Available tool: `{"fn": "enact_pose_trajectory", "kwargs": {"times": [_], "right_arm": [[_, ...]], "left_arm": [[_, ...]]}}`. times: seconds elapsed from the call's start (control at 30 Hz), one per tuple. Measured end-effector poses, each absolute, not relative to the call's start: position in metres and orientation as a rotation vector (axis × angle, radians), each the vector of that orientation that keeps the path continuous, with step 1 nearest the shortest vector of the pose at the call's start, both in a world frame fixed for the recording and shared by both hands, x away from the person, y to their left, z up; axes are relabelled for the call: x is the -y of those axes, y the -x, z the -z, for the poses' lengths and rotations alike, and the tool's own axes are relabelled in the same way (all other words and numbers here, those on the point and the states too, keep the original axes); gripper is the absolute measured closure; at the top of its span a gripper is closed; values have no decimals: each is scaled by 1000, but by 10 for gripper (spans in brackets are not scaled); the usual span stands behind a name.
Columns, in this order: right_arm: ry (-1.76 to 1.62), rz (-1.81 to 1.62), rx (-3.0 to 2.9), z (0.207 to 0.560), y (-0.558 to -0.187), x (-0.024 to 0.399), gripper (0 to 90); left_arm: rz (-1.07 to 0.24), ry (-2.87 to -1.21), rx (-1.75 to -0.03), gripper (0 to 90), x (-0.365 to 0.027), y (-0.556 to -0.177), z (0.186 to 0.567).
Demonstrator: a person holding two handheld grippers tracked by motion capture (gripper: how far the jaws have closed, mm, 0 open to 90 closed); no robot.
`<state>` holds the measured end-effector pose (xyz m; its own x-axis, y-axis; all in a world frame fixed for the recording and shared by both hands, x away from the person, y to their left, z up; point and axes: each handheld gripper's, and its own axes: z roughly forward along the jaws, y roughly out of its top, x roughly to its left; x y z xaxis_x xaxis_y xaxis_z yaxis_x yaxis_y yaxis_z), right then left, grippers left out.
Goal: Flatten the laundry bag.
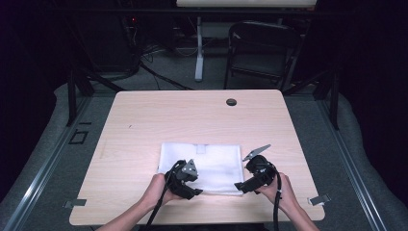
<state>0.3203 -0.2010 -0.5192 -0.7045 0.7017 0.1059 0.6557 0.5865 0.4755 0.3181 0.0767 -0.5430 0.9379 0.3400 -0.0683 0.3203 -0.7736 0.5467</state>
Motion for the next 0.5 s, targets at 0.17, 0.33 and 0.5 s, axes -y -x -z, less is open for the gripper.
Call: {"fn": "enact_pose_trajectory", "kwargs": {"times": [0.17,0.33,0.5], "right_arm": [[-1172,-759,-2717,522,-321,199,149],[-1172,-732,-2737,524,-321,197,162],[-1156,-721,-2745,523,-320,194,182]], "left_arm": [[-26,-2545,-443,531,-73,-323,548],[-12,-2559,-436,648,-68,-325,554],[-16,-2552,-457,793,-63,-326,558]]}}
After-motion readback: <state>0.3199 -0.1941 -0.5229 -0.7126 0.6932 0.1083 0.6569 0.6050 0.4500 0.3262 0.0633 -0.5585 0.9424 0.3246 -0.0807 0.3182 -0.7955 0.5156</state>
